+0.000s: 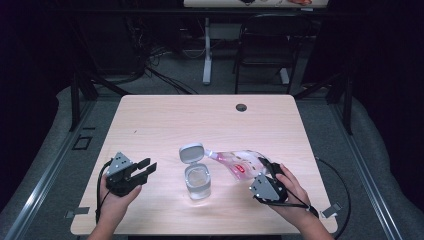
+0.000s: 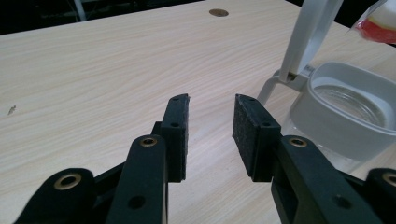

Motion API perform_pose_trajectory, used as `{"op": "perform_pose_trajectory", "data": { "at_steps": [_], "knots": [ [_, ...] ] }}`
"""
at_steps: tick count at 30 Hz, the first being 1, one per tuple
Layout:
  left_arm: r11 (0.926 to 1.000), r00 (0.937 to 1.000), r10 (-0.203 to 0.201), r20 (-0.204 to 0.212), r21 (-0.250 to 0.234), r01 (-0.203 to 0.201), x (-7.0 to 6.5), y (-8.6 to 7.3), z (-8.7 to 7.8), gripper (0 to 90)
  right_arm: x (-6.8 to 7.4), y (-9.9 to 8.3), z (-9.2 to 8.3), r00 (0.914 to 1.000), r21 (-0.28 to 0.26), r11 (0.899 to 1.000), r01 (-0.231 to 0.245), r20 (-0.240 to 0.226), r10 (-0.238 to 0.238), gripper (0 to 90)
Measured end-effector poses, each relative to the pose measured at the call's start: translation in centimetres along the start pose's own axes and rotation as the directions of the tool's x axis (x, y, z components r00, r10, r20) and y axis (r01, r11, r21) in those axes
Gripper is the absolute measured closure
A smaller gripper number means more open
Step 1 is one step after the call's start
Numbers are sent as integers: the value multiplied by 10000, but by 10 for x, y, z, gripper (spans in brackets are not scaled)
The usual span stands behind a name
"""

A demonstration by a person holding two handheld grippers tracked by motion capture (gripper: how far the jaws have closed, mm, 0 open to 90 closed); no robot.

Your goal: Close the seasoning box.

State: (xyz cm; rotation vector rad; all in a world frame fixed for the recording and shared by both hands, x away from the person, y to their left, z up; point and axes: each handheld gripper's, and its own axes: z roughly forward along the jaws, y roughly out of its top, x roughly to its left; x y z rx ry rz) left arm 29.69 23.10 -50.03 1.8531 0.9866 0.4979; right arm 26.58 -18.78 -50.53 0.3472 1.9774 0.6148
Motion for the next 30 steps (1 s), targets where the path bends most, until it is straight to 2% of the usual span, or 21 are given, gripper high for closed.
{"op": "perform_pose_trajectory", "data": {
  "at_steps": [3,4,7,12,13,15,20,21,22,25,29,30],
  "knots": [
    [10000,9999,73,92,-9,-73,-3,2,0,664,0,1,-2,9998,35,9998,196,-13,-196,514],
    [10000,9999,82,104,-26,-82,-4,2,-1,664,1,1,-1,9999,-113,9999,110,-15,-111,514],
    [9999,9997,139,200,-29,-138,-7,4,-2,665,0,3,-4,9994,67,9994,335,65,-335,515],
    [9996,9993,256,290,-90,-253,-12,6,-3,664,0,4,-6,9988,-1,9988,482,-30,-482,514],
    [9997,9993,230,303,-129,-226,-13,7,-3,664,-1,5,-7,9981,52,9981,617,-49,-617,515],
    [9997,9991,233,350,-133,-228,-14,9,-4,661,-2,5,-8,9982,-87,9982,601,-46,-602,514],
    [9997,9985,147,533,-176,-138,-17,14,-1,660,-6,4,-11,9950,109,9949,1000,47,-1001,515],
    [9996,9982,279,533,-117,-273,-20,16,0,661,-5,4,-11,9957,-15,9957,928,56,-928,515],
    [9992,9975,391,581,-90,-386,-22,17,1,660,-6,4,-12,9939,131,9939,1098,79,-1100,515],
    [9980,9957,640,677,-36,-639,-29,20,0,657,-5,2,-12,9932,100,9932,1160,114,-1161,515],
    [9973,9941,725,805,-148,-715,-36,21,0,648,-3,1,-11,9929,43,9930,1180,117,-1181,515],
    [9971,9936,752,838,-141,-743,-37,20,0,648,-4,2,-12,9904,237,9902,1374,121,-1377,515]
  ]
}}
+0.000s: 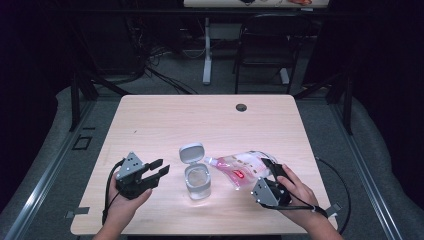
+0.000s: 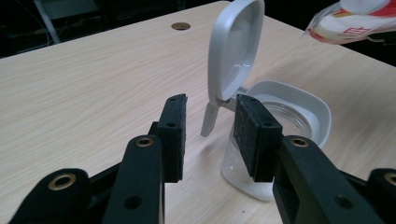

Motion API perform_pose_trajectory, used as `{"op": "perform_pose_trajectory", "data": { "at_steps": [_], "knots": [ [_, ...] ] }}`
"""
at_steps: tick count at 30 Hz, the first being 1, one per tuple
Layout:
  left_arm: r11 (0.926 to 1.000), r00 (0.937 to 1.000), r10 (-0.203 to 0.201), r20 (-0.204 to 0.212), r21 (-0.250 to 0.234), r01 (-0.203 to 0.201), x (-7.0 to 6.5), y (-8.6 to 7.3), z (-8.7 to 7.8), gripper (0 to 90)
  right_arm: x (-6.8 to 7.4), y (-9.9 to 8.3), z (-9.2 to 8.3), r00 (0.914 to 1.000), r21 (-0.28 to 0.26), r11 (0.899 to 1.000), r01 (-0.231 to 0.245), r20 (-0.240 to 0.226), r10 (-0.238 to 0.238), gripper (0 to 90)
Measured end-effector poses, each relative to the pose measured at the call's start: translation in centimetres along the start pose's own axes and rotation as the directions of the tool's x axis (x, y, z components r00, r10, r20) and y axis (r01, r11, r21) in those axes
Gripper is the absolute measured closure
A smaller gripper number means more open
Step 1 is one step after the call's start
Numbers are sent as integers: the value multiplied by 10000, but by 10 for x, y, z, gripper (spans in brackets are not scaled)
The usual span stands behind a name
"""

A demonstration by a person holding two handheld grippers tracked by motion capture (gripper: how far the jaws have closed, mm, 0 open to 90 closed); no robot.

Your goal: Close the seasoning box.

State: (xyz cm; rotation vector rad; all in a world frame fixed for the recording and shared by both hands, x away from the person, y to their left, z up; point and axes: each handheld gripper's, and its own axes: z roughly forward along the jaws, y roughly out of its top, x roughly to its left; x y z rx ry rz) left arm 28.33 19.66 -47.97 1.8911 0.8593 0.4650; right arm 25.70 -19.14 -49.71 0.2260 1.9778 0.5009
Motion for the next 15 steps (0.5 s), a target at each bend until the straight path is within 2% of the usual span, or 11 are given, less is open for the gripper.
{"op": "perform_pose_trajectory", "data": {
  "at_steps": [5,8,11,15],
  "knots": [
    [9999,9999,113,88,41,-113,-4,-2,1,649,1,0,1,10000,-153,9999,-1,41,2,515],
    [9999,9998,145,97,48,-145,-5,-4,1,651,0,2,0,9997,-3,9998,220,86,-220,515],
    [9998,9998,148,92,140,-149,-5,-7,2,650,1,2,2,9999,-175,9998,91,99,-89,516],
    [9999,9999,84,57,136,-84,-4,-11,3,648,2,4,2,9994,-85,9995,316,148,-314,516]
  ]
}}
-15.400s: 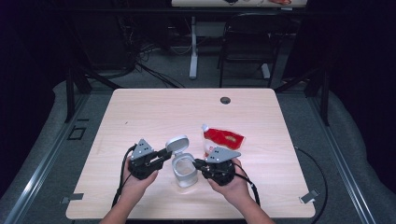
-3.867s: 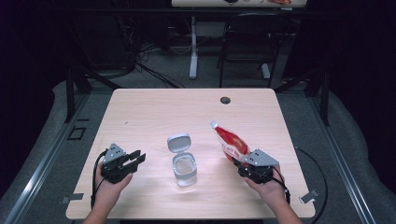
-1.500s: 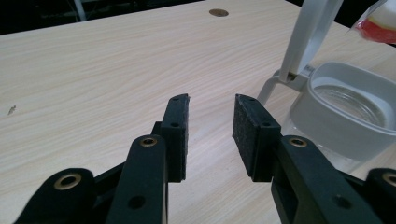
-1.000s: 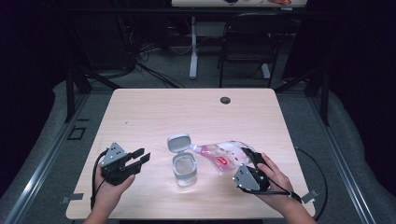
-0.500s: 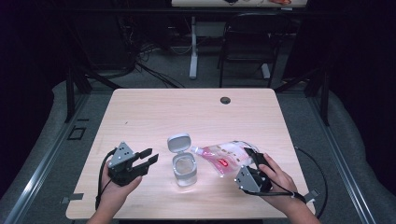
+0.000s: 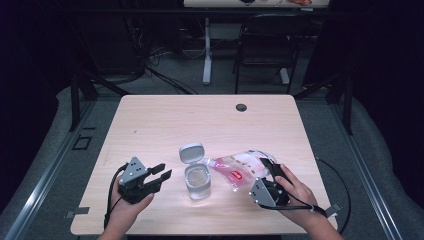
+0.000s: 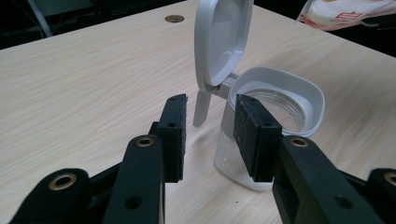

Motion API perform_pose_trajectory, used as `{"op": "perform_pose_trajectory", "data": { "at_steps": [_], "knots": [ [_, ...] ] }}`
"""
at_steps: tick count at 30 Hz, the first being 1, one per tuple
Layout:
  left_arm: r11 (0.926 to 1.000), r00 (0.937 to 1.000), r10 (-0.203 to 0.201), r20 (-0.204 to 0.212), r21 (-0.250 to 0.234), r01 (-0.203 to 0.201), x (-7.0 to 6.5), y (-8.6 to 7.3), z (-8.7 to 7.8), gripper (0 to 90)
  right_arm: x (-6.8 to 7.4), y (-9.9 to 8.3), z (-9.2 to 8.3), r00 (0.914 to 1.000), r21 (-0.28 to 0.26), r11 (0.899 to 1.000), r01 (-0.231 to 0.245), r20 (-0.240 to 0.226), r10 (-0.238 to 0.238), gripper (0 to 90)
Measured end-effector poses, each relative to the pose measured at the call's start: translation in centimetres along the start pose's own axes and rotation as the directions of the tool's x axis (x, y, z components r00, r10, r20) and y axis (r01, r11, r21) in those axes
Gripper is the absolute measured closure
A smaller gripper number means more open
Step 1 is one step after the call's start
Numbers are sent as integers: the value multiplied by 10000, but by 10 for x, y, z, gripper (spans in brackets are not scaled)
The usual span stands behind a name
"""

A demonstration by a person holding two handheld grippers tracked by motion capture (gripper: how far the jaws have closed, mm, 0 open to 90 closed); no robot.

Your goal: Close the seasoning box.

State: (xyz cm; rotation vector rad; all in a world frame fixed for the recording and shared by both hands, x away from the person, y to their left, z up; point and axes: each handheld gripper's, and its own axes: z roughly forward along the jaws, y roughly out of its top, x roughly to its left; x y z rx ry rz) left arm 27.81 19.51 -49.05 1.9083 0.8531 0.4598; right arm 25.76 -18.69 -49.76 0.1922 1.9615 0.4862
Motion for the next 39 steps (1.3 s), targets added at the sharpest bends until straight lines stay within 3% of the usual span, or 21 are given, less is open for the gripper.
{"op": "perform_pose_trajectory", "data": {
  "at_steps": [12,15,17,19,22,27,39],
  "knots": [
    [9996,9997,-226,-108,179,228,7,-9,1,646,1,4,0,9977,199,9980,602,311,-608,516],
    [9995,9997,-216,-98,249,218,6,-11,2,645,1,4,2,9969,-5,9977,676,393,-675,516],
    [9994,9997,-230,-90,269,232,6,-12,3,645,-1,6,-1,9930,305,9938,1065,482,-1079,516],
    [9993,9998,-213,-54,306,214,5,-13,3,646,0,5,1,9930,16,9943,1064,520,-1064,517],
    [9993,9998,-212,-53,301,214,4,-13,3,645,0,6,1,9924,11,9938,1108,540,-1107,517],
    [9992,9998,-212,-46,348,214,3,-13,4,645,1,6,1,9857,222,9880,1527,680,-1539,517],
    [9990,9998,-181,-4,401,181,1,-15,5,645,1,7,1,9800,356,9832,1792,819,-1815,517]
  ]
}}
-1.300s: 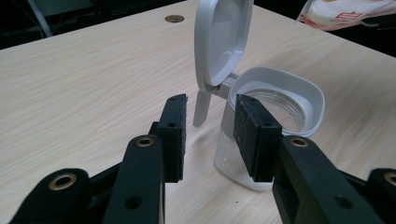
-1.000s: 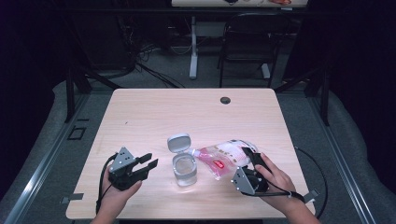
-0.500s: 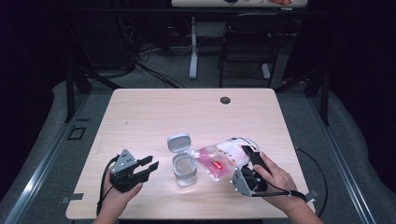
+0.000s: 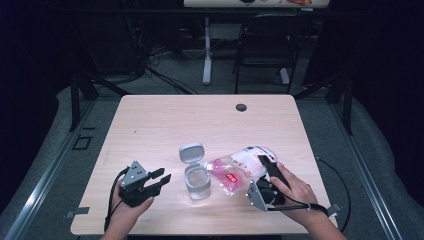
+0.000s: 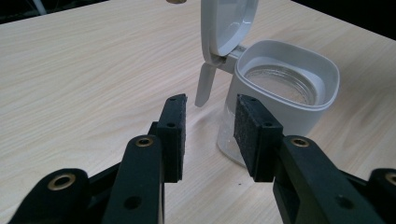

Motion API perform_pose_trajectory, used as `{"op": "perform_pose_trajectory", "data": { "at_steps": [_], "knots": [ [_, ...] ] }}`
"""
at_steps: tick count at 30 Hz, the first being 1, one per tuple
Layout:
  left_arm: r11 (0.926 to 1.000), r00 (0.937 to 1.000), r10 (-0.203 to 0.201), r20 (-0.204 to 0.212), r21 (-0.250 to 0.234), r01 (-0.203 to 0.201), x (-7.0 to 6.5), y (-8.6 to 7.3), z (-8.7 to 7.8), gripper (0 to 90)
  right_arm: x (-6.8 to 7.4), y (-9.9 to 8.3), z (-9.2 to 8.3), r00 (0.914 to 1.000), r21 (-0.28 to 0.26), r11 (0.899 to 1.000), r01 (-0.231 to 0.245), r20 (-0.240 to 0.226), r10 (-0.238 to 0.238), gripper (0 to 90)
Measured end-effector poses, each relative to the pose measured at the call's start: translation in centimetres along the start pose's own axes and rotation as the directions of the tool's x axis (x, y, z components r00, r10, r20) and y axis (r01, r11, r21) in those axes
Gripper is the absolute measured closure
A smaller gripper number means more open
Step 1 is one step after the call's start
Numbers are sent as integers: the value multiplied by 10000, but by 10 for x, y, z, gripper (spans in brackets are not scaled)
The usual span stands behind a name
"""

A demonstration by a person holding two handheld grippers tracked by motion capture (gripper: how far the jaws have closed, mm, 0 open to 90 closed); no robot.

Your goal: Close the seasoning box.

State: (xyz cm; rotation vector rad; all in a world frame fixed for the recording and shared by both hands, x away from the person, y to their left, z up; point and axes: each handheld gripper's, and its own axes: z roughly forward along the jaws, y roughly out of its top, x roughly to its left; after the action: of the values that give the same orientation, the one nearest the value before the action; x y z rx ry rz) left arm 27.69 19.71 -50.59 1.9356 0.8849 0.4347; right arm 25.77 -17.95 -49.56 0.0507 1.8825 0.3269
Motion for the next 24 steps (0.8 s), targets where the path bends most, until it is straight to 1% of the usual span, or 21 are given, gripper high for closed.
{"op": "perform_pose_trajectory", "data": {
  "at_steps": [1,2,3,5,7,9,11,12,13,14,15,16,17,18,19,20,21,24],
  "knots": [
    [10000,10000,38,11,13,-38,0,0,0,645,0,0,0,10000,-7,10000,33,13,-33,518],
    [10000,10000,65,24,33,-65,0,0,0,645,1,-1,2,9999,-217,9997,-97,-29,96,518],
    [10000,10000,67,24,28,-67,0,0,0,646,1,-1,2,10000,-250,9997,-71,-31,71,518],
    [10000,10000,86,18,26,-86,0,0,-1,645,1,0,1,9998,-153,9997,179,33,-179,518],
    [10000,10000,32,20,9,-32,-1,0,0,646,0,1,1,9998,-72,9997,212,-16,-212,518],
    [10000,10000,65,55,17,-65,-2,1,0,647,1,1,2,9998,-209,9996,176,39,-176,518],
    [10000,9999,81,75,19,-81,-2,1,0,648,1,1,2,9998,-229,9995,195,20,-194,518],
    [9998,9999,150,77,91,-150,-2,1,-1,649,0,2,1,9994,-87,9993,359,28,-359,518],
    [9999,9999,110,89,32,-111,-3,2,-1,649,1,2,3,9997,-272,9993,248,48,-247,518],
    [9999,9999,112,71,3,-112,-3,2,-1,649,0,2,2,9992,-132,9991,391,30,-391,518],
    [9999,9999,112,112,26,-113,-4,2,-1,649,1,2,3,9996,-300,9991,293,36,-292,518],
    [9999,9999,109,117,-18,-109,-4,2,-1,650,1,2,3,9995,-282,9991,326,36,-325,518],
    [9999,9999,121,111,6,-121,-5,2,-1,650,0,4,1,9986,-61,9986,528,39,-527,518],
    [9999,9998,131,143,-34,-131,-5,3,-1,650,1,4,2,9991,-190,9989,424,8,-424,518],
    [9999,9998,154,152,-51,-154,-6,3,-1,650,1,4,2,9990,-163,9989,441,-8,-441,519],
    [9998,9997,183,170,-29,-183,-7,3,-1,651,2,4,3,9992,-267,9988,398,18,-398,519],
    [9998,9996,185,206,-39,-184,-7,4,-1,651,2,4,3,9990,-292,9985,454,41,-453,519],
    [9997,9993,260,267,-46,-258,-10,7,-1,651,2,5,2,9984,-175,9983,563,19,-563,519]
  ]
}}
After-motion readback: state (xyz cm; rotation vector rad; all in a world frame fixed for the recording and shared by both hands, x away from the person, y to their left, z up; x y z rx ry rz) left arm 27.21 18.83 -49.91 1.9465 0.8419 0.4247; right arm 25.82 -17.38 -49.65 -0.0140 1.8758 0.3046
